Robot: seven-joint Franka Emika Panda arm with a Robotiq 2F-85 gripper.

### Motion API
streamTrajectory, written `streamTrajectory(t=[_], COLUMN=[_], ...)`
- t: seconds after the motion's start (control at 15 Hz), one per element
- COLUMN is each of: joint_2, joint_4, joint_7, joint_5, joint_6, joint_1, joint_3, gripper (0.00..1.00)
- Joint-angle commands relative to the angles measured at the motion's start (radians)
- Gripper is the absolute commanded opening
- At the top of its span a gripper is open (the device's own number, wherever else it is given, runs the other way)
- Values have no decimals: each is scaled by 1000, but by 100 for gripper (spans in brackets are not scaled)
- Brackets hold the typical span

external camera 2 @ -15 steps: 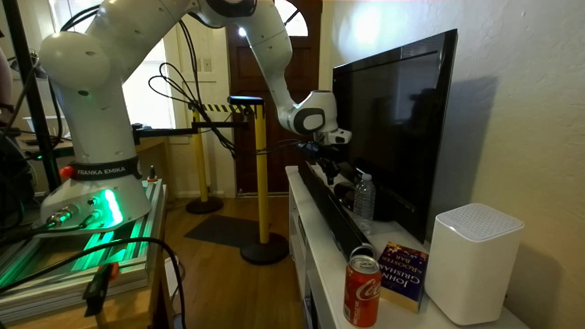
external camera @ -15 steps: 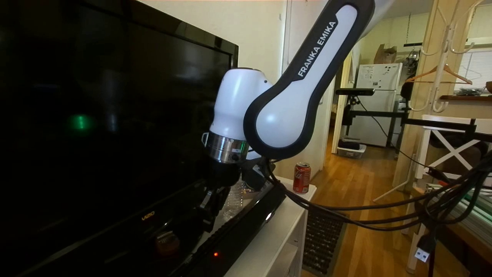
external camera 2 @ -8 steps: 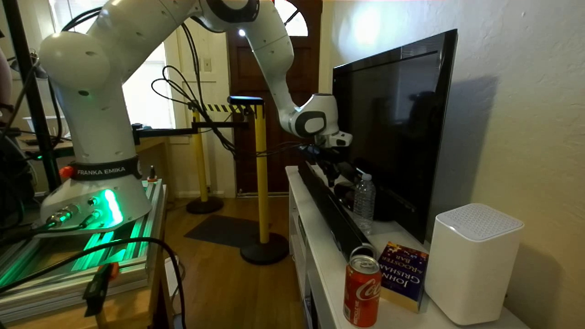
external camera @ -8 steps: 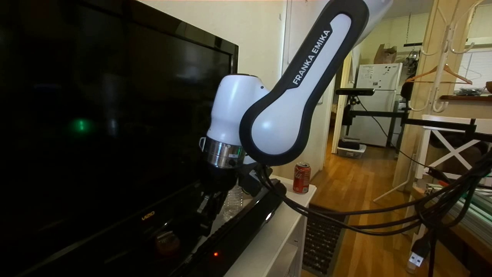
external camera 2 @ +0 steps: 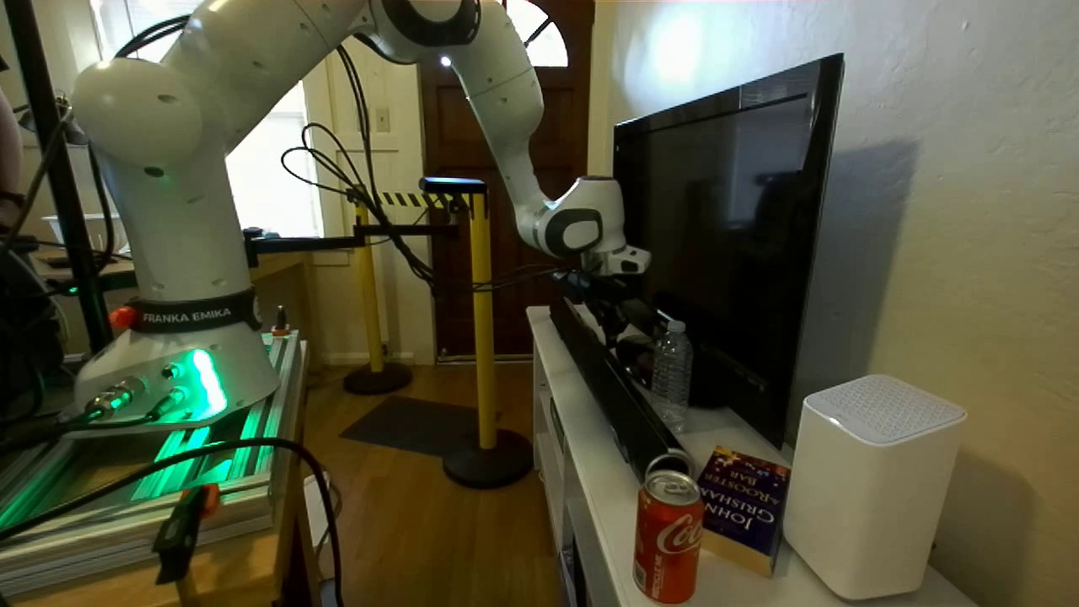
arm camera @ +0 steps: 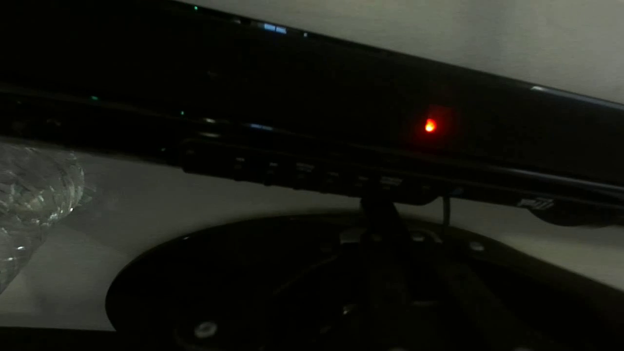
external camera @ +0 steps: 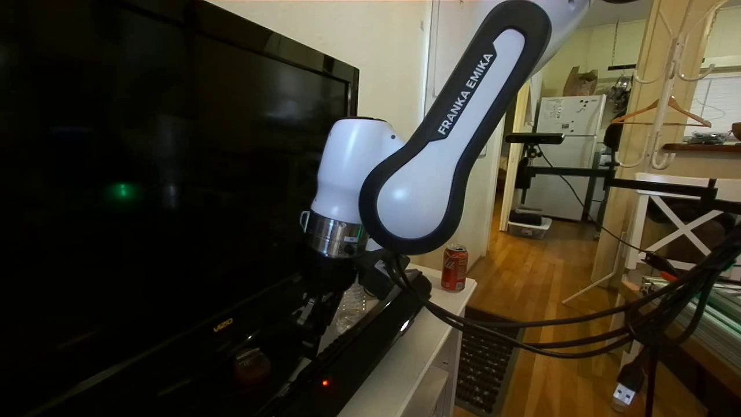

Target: Press a button on the speaker

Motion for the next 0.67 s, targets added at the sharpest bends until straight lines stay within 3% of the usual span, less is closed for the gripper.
streamTrajectory(t=[0.0,0.6], joint_2=[24,0], joint_4=[18,16], joint_7=[-24,-20], joint_5=[12,5], joint_6=[-32,-16], joint_1=[-9,2], joint_3=[22,3], gripper=[0,0])
